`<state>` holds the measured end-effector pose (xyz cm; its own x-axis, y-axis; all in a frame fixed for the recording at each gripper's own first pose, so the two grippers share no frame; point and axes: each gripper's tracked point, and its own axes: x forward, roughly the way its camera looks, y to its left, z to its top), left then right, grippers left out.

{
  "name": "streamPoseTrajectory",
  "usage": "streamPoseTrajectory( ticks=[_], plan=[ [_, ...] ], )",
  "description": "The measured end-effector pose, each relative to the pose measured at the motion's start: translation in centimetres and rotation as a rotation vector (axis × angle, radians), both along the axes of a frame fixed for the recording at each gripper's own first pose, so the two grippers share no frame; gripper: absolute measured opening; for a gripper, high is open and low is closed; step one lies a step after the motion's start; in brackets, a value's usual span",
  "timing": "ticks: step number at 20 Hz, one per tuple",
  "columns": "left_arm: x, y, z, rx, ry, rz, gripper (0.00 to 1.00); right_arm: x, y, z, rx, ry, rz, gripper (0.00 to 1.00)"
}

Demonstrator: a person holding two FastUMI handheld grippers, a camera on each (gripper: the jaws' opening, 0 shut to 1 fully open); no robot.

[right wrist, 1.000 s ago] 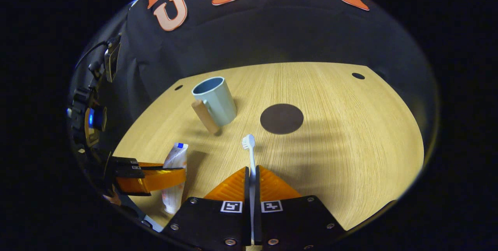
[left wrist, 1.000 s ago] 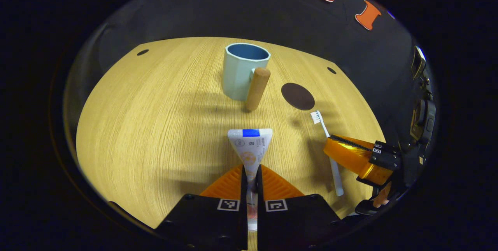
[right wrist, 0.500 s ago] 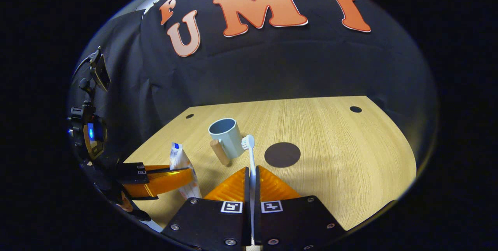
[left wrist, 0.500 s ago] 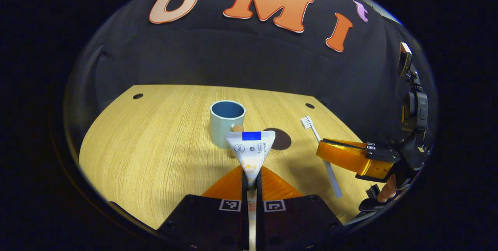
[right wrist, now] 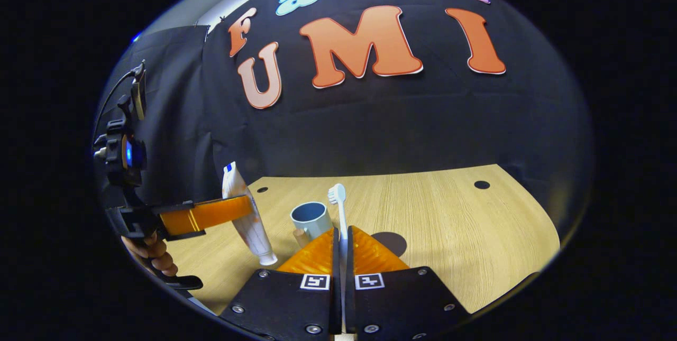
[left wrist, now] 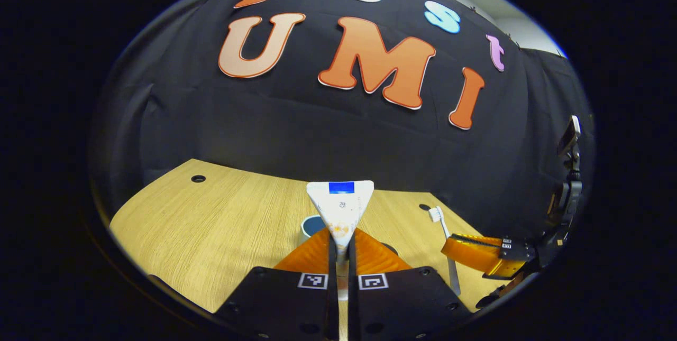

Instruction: Put the toothbrush and toothpaste on the desktop into the cup, then pick up the cup and place it on the coaster on the desktop.

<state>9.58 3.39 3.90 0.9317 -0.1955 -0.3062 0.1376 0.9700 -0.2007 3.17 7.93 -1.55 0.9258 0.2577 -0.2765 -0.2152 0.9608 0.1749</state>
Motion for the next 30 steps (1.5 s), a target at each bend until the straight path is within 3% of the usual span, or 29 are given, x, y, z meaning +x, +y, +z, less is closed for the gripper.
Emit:
streamPoseTrajectory(
  ticks=[11,19,24,30],
  plan=[
    [8.9,1.0,3.0,-0.059,-0.164,0.057,0.06,2.1,-0.8,3.5,0.017,-0.133,-0.008,0.03],
    [12.8,1.3,-2.4,-0.038,-0.089,0.078,0.06,3.0,-0.8,3.6,-0.012,-0.159,-0.020,0.03],
    [13.3,1.6,-6.5,-0.043,-0.031,0.092,0.07,4.2,-0.4,4.6,0.013,-0.207,-0.026,0.03],
    [13.4,1.9,-8.4,-0.082,-0.041,0.098,0.07,4.6,0.1,4.9,0.060,-0.261,-0.018,0.03]
  ],
)
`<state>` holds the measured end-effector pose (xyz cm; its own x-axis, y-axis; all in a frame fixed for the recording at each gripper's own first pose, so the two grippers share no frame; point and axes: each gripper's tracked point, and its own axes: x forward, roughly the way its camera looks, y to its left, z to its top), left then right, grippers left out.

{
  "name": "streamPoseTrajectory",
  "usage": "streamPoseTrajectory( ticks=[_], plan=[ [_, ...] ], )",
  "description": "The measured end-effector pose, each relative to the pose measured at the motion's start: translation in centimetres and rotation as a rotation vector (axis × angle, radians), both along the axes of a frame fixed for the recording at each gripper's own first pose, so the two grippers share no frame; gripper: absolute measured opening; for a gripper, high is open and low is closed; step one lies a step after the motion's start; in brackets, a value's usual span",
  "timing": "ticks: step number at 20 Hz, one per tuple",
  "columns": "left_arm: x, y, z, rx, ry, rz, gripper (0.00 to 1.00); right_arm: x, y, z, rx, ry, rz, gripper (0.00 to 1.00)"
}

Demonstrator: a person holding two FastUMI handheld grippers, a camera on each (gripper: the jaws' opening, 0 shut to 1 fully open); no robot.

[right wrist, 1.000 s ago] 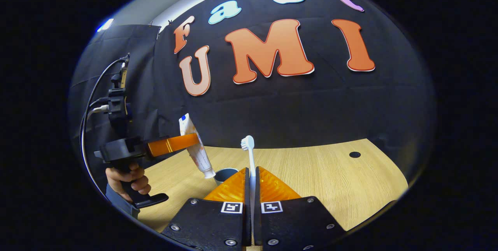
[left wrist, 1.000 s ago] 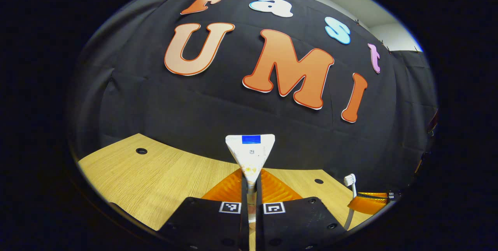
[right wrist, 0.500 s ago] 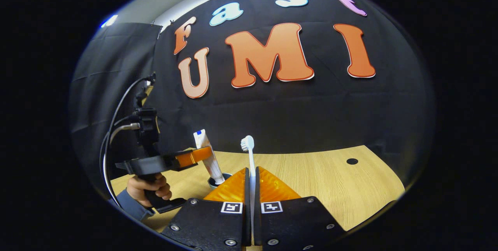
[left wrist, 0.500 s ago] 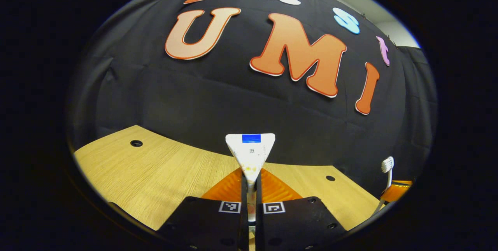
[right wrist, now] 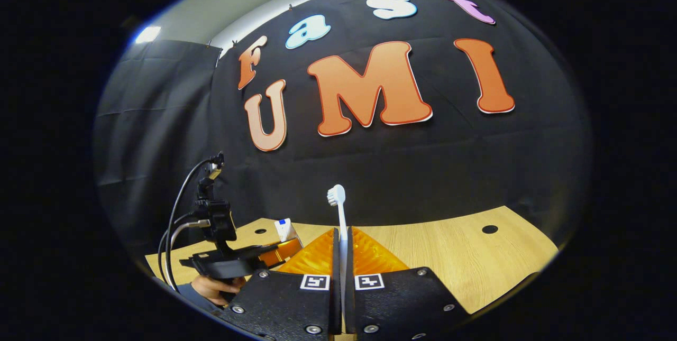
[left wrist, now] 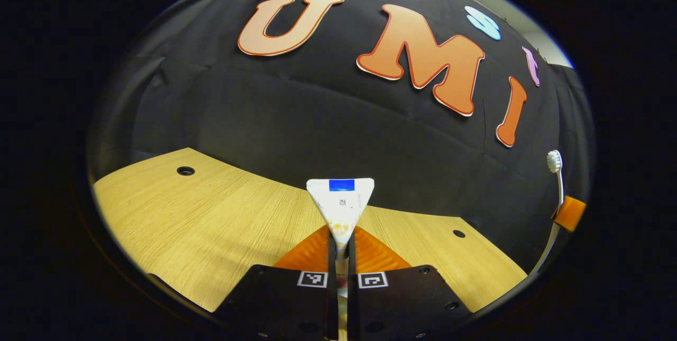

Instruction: Put the toothbrush and toothpaste on the desktop into the cup, then pick up the cup and place it on the coaster on the desktop.

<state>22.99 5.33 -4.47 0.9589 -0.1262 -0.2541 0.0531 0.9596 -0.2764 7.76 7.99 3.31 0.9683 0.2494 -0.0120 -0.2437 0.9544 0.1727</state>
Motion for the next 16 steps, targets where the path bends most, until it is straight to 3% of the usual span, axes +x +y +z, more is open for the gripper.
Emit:
streamPoseTrajectory(
  ticks=[7,11,16],
  plan=[
    [-1.3,-0.5,-2.2,0.059,0.016,-0.060,0.11,0.3,0.6,0.5,0.058,-0.037,0.010,0.03],
    [-2.7,-0.1,-1.5,0.078,-0.009,-0.098,0.24,0.4,1.0,0.5,0.080,-0.065,0.041,0.03],
    [-5.5,2.2,1.4,0.142,-0.099,-0.068,0.86,1.9,4.2,1.4,0.085,-0.094,0.077,0.03]
  ],
)
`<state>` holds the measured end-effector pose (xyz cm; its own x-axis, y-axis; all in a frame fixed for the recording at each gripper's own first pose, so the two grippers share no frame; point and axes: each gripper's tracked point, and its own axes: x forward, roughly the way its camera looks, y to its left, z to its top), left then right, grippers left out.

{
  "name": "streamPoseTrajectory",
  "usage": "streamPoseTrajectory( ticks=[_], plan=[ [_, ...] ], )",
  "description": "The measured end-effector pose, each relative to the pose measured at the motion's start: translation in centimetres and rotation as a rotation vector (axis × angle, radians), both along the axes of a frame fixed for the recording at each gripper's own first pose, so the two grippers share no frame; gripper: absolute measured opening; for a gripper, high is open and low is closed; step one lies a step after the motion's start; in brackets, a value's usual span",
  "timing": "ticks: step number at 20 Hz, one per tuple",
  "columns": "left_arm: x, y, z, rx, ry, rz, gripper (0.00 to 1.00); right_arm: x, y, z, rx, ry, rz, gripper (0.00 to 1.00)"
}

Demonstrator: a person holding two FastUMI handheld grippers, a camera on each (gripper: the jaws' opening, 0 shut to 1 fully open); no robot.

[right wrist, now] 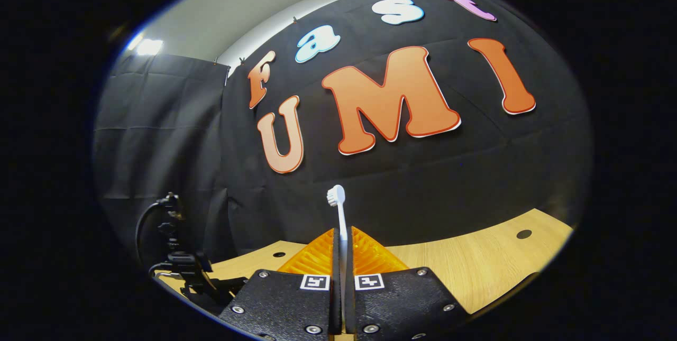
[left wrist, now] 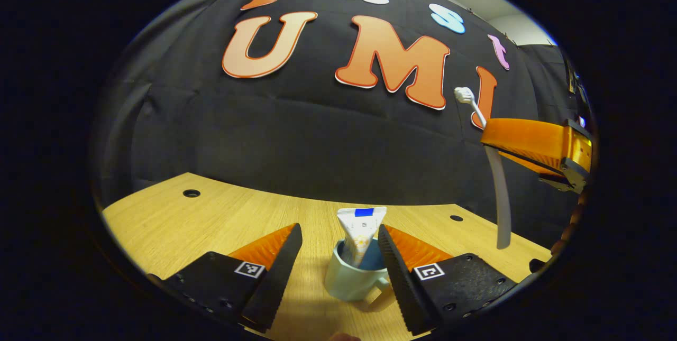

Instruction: Put the toothbrush and toothpaste on the desktop into the cup, then pick up the cup and place it on the coaster on the desktop.

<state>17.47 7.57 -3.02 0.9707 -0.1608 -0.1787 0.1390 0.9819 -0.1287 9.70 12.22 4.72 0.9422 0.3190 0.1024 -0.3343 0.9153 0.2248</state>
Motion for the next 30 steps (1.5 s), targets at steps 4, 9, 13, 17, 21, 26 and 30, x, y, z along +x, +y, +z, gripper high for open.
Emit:
streamPoseTrajectory(
  ticks=[4,9,13,17,21,26,30],
  plan=[
    [-2.9,1.9,1.7,0.013,-0.055,0.025,0.95,0.5,1.4,0.4,0.028,-0.025,0.028,0.03],
    [-5.9,3.6,5.7,0.014,-0.241,0.017,0.95,1.8,3.2,0.0,0.079,-0.044,0.053,0.03],
    [-8.0,4.3,8.2,0.024,-0.354,0.011,0.95,3.2,3.8,-1.0,0.133,-0.027,0.060,0.03],
    [-8.7,5.0,8.3,0.033,-0.353,0.019,0.95,5.4,3.4,-1.8,0.167,-0.031,0.024,0.03],
    [-9.2,5.9,7.1,0.019,-0.335,0.032,0.95,7.9,3.5,-3.2,0.189,0.001,-0.016,0.03],
    [-9.1,6.0,5.8,0.005,-0.302,0.036,0.95,9.9,3.8,-6.4,0.154,0.058,-0.028,0.04],
    [-9.1,5.8,5.2,0.005,-0.276,0.039,0.95,10.5,3.1,-6.9,0.178,0.076,-0.027,0.05]
  ],
)
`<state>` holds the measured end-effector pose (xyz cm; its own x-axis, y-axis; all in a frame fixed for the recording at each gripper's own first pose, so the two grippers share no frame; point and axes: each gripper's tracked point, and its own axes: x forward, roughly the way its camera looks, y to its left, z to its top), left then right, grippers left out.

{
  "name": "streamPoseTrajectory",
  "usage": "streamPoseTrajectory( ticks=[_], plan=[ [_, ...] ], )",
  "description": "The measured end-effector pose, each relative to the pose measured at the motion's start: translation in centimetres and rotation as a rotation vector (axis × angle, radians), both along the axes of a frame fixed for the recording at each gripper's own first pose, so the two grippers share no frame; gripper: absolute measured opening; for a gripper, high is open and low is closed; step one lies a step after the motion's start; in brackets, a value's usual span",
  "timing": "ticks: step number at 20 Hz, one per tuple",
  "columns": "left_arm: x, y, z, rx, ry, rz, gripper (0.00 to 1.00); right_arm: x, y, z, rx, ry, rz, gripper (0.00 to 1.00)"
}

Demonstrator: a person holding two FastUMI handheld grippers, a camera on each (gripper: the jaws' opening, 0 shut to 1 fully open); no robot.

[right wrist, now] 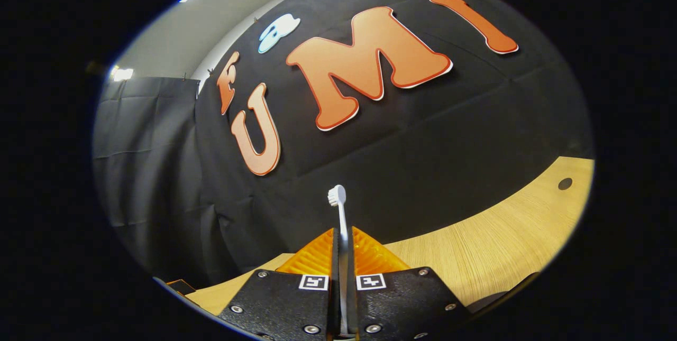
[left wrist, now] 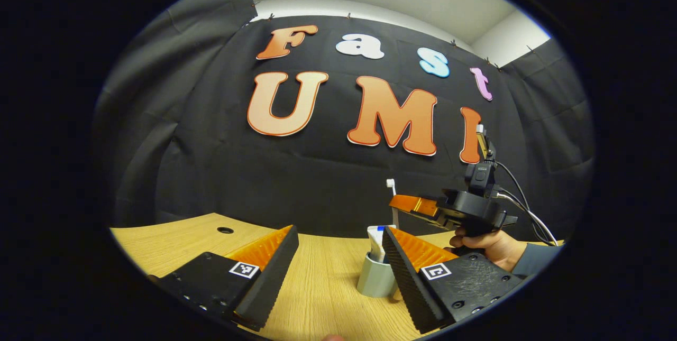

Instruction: Put the toothbrush and toothpaste on the desktop into the cup, then pick up the cup and place it on the coaster on the desktop.

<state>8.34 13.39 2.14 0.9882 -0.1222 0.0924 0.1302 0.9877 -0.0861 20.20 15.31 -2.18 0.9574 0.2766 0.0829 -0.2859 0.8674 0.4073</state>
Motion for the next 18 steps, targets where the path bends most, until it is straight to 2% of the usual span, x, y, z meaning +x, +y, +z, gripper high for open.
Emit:
streamPoseTrajectory(
  ticks=[6,9,11,12,13,14,16,18],
  plan=[
    [0.0,-1.4,-1.7,-0.022,0.063,-0.026,0.94,-0.7,0.1,-1.1,-0.001,0.055,0.051,0.10],
    [-0.2,-1.8,-1.6,-0.016,0.067,-0.029,0.95,-1.9,0.5,-1.6,-0.047,0.081,0.089,0.13],
    [-0.3,-2.4,-1.3,-0.007,0.073,-0.032,0.95,-3.3,0.1,-0.9,-0.090,0.067,0.106,0.21],
    [-0.3,-2.7,-1.1,-0.003,0.081,-0.025,0.95,-3.8,-0.2,-0.2,-0.114,0.051,0.103,0.28],
    [-0.2,-3.1,-1.0,-0.004,0.091,-0.022,0.95,-4.3,-0.7,0.4,-0.138,0.034,0.094,0.41],
    [-0.1,-3.3,-0.5,-0.011,0.103,-0.016,0.98,-4.9,-1.2,1.2,-0.160,0.020,0.086,0.35],
    [0.1,-4.0,-0.2,-0.037,0.142,-0.020,0.96,-6.3,-2.3,2.4,-0.187,0.003,0.074,0.38],
    [0.6,-4.8,0.1,-0.047,0.205,-0.010,0.97,-7.8,-3.1,3.8,-0.200,-0.026,0.070,0.58]
  ],
)
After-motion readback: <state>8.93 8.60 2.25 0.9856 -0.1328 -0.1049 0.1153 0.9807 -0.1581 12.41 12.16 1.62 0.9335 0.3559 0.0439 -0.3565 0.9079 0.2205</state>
